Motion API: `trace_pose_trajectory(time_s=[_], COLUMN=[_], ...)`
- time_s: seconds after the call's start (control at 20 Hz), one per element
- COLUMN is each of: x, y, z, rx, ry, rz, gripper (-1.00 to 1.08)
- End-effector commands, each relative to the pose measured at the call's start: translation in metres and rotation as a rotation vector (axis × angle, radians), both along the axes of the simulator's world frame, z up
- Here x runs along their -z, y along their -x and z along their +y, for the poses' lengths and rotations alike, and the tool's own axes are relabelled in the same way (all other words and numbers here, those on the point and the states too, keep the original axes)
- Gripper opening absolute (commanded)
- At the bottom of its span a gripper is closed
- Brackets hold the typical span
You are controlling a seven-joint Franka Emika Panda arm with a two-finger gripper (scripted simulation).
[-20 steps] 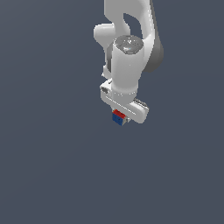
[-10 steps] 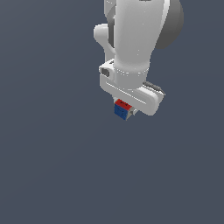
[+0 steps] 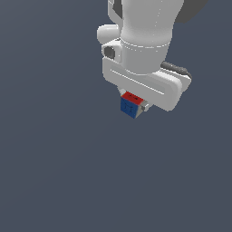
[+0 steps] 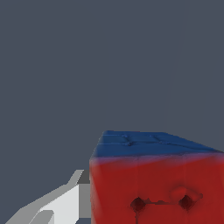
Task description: Pick up the object and move it to a goal position.
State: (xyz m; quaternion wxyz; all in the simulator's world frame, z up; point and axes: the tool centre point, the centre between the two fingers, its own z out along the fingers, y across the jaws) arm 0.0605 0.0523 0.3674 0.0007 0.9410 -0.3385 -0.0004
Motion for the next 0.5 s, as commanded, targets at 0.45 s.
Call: trace_pose_trajectory(time_s=[0.45], x=[-0.051], y=[-0.02], z=[0.004], rx=[0.0], ry=[-0.001], rz=[-0.001], gripper=[-1.0])
